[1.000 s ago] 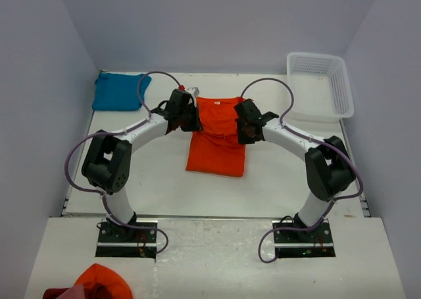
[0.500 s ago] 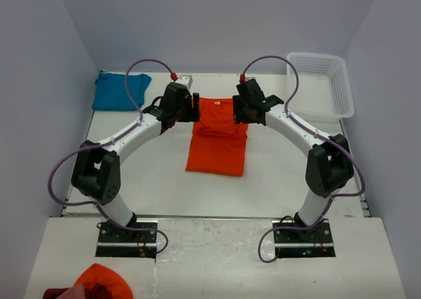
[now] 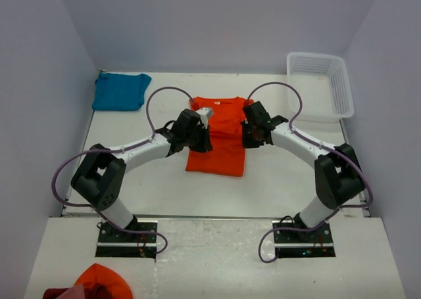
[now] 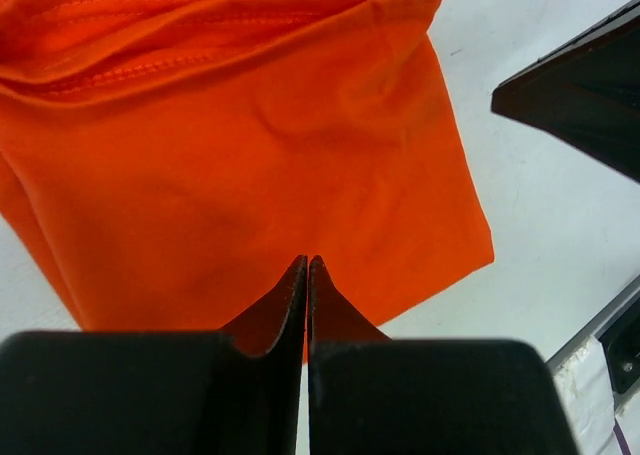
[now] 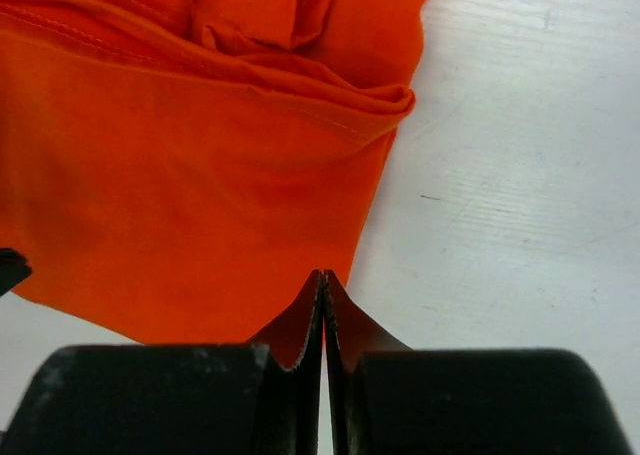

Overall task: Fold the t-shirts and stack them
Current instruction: Fold the folded rectangular tshirt in 1/3 of the way

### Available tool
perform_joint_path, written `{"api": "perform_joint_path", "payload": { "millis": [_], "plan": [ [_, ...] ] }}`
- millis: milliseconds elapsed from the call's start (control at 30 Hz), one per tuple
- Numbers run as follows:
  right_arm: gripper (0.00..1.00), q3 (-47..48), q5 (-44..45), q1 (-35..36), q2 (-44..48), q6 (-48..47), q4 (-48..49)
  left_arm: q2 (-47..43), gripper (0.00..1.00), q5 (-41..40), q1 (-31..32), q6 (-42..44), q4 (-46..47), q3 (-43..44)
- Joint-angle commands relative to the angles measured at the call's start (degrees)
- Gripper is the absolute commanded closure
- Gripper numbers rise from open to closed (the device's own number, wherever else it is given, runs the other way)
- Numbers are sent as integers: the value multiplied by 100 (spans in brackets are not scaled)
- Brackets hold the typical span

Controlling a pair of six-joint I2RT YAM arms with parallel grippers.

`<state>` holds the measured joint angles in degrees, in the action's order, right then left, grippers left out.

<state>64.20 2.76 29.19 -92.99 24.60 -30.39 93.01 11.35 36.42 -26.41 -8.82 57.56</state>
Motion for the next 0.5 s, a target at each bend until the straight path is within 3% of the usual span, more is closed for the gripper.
{"api": "perform_joint_path", "payload": {
  "millis": [0,467],
  "plan": [
    [100,197,-399,-10,-157,185,438,138,100,324,-83,-83,689,193],
    [100,1321,-364,-221,-1572,107,297,1640,100,763,-627,-4,1003,1240]
  ]
}}
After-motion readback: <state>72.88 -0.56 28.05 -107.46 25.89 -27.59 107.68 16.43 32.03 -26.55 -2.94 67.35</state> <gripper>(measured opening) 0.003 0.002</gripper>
